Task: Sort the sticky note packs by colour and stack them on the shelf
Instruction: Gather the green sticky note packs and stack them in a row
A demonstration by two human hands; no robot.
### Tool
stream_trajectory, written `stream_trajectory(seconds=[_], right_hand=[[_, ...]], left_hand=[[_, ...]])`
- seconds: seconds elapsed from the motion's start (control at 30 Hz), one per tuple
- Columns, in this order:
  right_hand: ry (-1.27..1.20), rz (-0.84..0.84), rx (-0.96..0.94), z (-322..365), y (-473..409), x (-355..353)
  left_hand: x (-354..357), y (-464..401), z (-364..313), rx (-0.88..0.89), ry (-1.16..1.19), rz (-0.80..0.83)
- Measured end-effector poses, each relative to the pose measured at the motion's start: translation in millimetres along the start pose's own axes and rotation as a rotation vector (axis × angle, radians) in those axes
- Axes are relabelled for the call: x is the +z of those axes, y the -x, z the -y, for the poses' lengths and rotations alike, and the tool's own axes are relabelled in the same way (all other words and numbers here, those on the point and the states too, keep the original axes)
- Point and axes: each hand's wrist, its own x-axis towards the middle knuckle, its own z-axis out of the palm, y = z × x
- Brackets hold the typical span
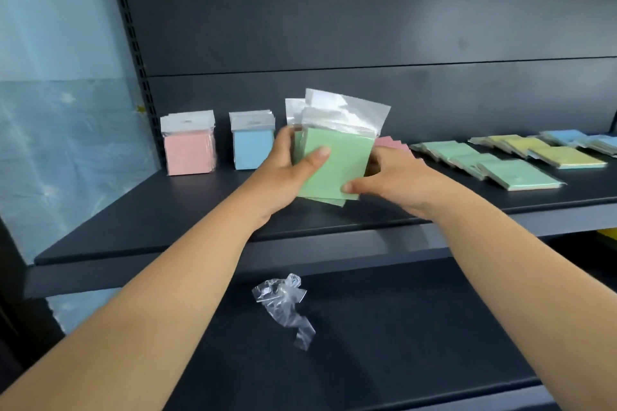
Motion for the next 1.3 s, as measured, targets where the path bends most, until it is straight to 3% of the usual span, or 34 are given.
stream_trajectory(seconds=[0.1,0.27,0.43,0.63,0.73,0.97,1.3], right_hand=[[0.153,0.02,0.054,-19,-24,-6],[-0.005,0.186,0.082,-40,-43,-15],[-0.078,0.141,0.058,-44,-55,-22],[0.042,0.127,0.021,-55,-62,-19],[-0.058,0.121,0.06,-51,-77,-25],[-0.283,-0.023,0.069,-31,-158,-42],[-0.343,0.065,0.264,-66,-225,-16]], left_hand=[[4,-19,12,-0.113,-0.033,0.025],[13,-33,33,-0.179,-0.163,0.103],[13,-44,33,-0.221,-0.082,0.029],[17,-46,49,-0.237,-0.368,0.049],[19,-67,42,-0.285,-0.289,-0.043],[11,-156,24,-0.154,-0.282,-0.375],[9,-196,81,-0.298,-0.257,-0.434]])
